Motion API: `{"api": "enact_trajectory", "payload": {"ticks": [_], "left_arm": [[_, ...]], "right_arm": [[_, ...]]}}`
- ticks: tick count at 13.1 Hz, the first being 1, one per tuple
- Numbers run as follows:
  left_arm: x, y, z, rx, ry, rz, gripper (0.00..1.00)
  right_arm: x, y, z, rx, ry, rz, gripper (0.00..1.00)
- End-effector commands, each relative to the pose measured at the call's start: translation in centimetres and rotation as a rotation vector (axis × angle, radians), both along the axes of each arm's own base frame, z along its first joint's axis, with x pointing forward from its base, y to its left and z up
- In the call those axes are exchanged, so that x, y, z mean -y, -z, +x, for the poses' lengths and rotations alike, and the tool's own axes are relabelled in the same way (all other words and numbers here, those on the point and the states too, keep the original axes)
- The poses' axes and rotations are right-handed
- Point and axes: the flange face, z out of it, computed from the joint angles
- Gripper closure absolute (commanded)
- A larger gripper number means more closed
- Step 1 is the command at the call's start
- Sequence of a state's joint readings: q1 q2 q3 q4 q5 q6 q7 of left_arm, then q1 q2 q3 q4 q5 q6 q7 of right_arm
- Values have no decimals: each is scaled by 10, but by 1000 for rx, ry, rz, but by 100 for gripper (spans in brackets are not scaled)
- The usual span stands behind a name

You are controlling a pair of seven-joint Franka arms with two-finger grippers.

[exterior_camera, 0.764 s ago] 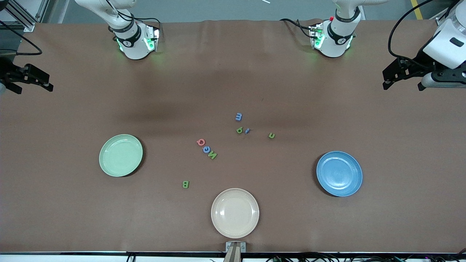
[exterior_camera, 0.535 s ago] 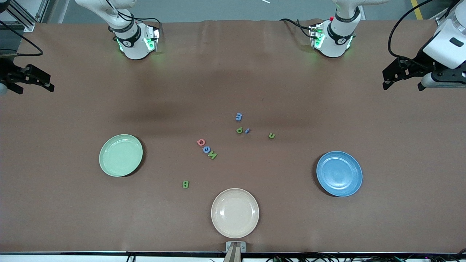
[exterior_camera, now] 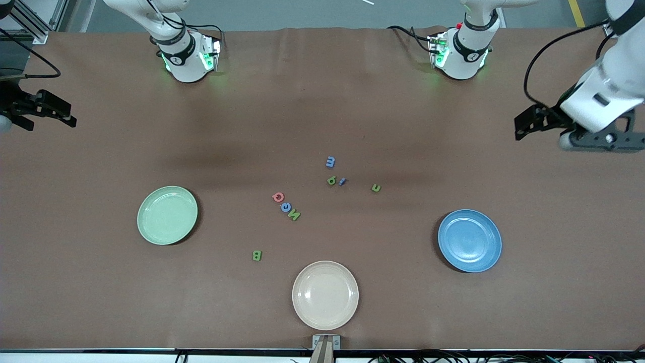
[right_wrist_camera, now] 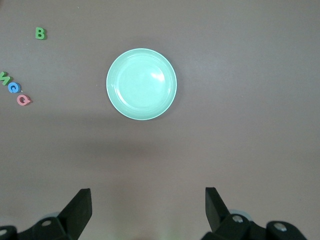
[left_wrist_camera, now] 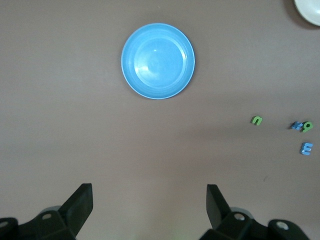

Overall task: Sort upper and lower case letters into plates
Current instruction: 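Reach the left gripper down toward the green lowercase n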

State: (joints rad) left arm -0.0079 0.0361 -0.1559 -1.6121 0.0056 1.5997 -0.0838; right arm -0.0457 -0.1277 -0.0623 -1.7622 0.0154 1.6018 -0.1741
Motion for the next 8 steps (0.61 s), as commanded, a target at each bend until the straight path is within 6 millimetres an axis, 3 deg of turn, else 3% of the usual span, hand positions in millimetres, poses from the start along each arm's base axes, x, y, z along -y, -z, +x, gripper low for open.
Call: {"api": "enact_trajectory", "payload": {"ticks": [1, 4, 8], "left_arm": [[43, 40, 17, -18, -20, -12, 0], [102, 113, 28, 3, -74, -19, 0], [155, 205, 24, 16, -218, -34, 0]], "right_arm": [[1, 3, -2, 6, 18, 24, 0], [1, 4, -1, 1, 25, 24, 0], [-11, 2, 1, 8, 64, 19, 0]]}}
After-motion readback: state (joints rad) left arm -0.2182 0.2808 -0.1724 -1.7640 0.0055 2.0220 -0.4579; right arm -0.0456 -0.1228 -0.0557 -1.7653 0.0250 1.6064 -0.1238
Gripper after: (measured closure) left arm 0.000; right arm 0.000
